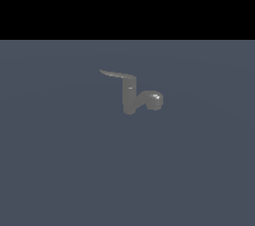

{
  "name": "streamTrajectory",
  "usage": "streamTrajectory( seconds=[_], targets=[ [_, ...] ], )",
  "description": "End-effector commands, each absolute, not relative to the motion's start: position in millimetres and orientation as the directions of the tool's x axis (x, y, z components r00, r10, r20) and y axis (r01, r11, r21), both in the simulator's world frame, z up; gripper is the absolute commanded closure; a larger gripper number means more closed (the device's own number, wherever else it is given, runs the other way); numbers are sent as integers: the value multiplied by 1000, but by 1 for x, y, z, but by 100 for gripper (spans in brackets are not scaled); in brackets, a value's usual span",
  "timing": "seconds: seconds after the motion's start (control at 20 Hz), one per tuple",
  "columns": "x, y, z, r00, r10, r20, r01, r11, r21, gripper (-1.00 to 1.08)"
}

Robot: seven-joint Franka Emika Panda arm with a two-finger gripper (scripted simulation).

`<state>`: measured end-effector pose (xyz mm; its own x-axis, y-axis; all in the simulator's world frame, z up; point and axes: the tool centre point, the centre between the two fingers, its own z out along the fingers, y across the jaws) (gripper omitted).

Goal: Turn on the faucet by rotating a designated handle.

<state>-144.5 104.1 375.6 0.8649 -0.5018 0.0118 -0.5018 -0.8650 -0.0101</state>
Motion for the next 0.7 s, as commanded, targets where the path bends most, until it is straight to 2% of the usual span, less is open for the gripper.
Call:
streamTrajectory(
  seconds=[0.0, 0.65],
  targets=[
    [-131, 110, 363, 837, -547, 10, -547, -837, -12, 108],
    [-59, 125, 304, 670, -742, 3, -742, -670, -14, 108]
  ],
)
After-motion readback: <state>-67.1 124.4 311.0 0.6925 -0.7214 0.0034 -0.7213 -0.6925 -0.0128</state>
